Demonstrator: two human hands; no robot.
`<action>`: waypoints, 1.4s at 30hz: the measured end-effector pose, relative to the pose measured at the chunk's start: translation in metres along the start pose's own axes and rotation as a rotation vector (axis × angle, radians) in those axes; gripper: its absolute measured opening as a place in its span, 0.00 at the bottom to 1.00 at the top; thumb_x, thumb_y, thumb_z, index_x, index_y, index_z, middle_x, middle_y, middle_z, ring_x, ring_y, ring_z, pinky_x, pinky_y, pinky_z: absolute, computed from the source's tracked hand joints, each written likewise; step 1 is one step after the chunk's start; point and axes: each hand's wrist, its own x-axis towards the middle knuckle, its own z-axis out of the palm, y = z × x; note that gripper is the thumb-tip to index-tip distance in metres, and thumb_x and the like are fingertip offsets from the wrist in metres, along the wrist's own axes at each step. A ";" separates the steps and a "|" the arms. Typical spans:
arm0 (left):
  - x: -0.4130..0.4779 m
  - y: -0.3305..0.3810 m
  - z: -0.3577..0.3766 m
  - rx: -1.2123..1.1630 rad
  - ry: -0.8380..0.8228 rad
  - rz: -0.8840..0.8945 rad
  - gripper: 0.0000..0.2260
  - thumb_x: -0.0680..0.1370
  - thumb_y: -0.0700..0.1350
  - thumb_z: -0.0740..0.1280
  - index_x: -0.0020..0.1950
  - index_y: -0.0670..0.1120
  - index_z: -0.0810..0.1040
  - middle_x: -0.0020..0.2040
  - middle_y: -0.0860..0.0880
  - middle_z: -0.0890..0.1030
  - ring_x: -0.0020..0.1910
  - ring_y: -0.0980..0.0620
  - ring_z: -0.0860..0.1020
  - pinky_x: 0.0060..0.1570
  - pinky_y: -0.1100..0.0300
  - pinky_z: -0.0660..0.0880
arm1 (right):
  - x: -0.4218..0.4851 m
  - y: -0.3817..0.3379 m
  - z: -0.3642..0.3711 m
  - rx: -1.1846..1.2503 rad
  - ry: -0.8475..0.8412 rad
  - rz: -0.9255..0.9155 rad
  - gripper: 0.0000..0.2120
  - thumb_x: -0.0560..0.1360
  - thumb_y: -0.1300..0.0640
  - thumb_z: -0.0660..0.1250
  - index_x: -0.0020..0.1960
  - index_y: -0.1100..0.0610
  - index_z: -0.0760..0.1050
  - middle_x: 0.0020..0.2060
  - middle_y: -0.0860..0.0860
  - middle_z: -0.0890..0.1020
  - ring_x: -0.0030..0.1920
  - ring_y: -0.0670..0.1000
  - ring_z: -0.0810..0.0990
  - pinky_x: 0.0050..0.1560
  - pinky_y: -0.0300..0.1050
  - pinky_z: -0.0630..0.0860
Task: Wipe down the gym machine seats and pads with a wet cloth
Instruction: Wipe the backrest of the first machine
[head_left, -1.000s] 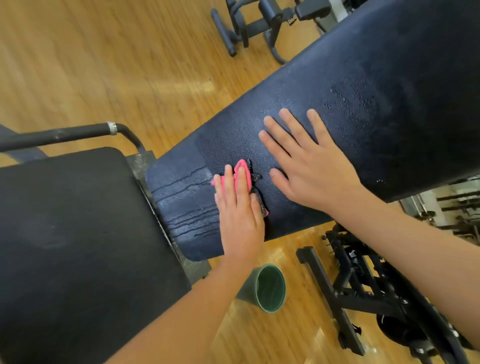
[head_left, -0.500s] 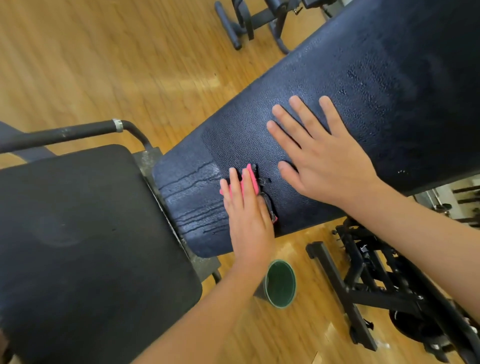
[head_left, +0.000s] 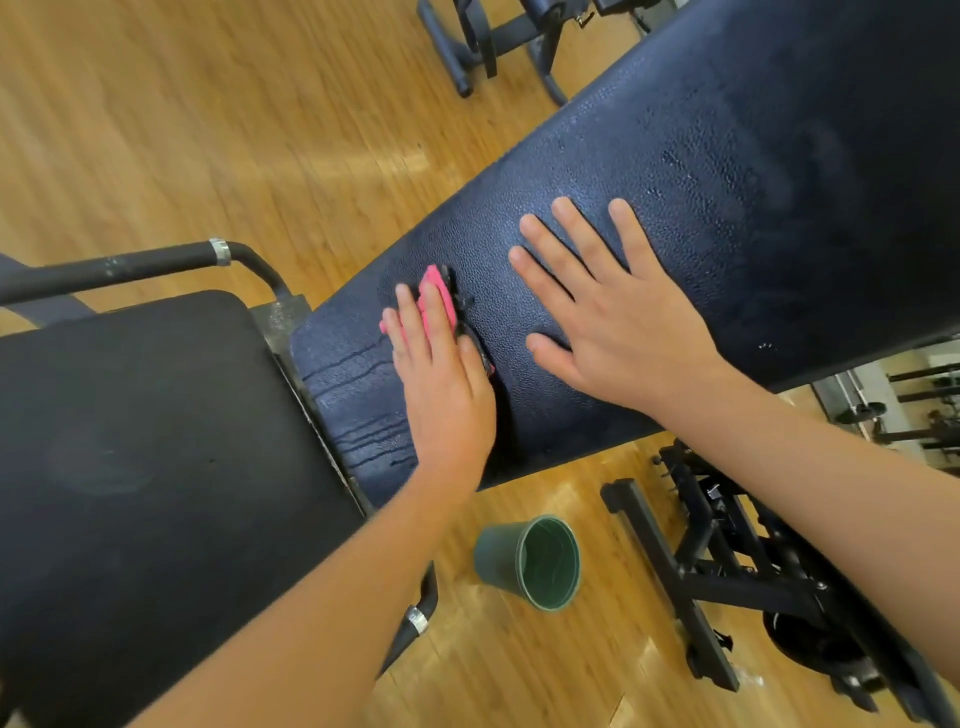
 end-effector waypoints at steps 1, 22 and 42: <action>-0.014 0.001 0.001 0.014 -0.033 -0.007 0.27 0.85 0.50 0.47 0.84 0.51 0.46 0.84 0.50 0.45 0.82 0.46 0.40 0.80 0.44 0.46 | 0.000 0.000 0.000 0.000 -0.004 0.000 0.36 0.83 0.39 0.49 0.84 0.58 0.52 0.83 0.59 0.52 0.83 0.63 0.49 0.79 0.70 0.44; 0.035 -0.019 -0.014 0.027 0.015 -0.009 0.25 0.87 0.49 0.50 0.84 0.52 0.49 0.84 0.49 0.48 0.83 0.44 0.43 0.79 0.43 0.46 | 0.000 0.001 0.001 -0.008 -0.004 -0.010 0.36 0.84 0.38 0.48 0.84 0.59 0.49 0.83 0.60 0.51 0.83 0.65 0.48 0.79 0.71 0.44; -0.110 -0.035 -0.006 0.157 -0.281 -0.127 0.28 0.86 0.48 0.48 0.82 0.61 0.37 0.81 0.60 0.33 0.80 0.55 0.33 0.78 0.48 0.42 | 0.001 -0.001 0.000 -0.015 -0.008 -0.015 0.36 0.84 0.39 0.47 0.84 0.59 0.51 0.83 0.60 0.51 0.83 0.65 0.48 0.79 0.72 0.45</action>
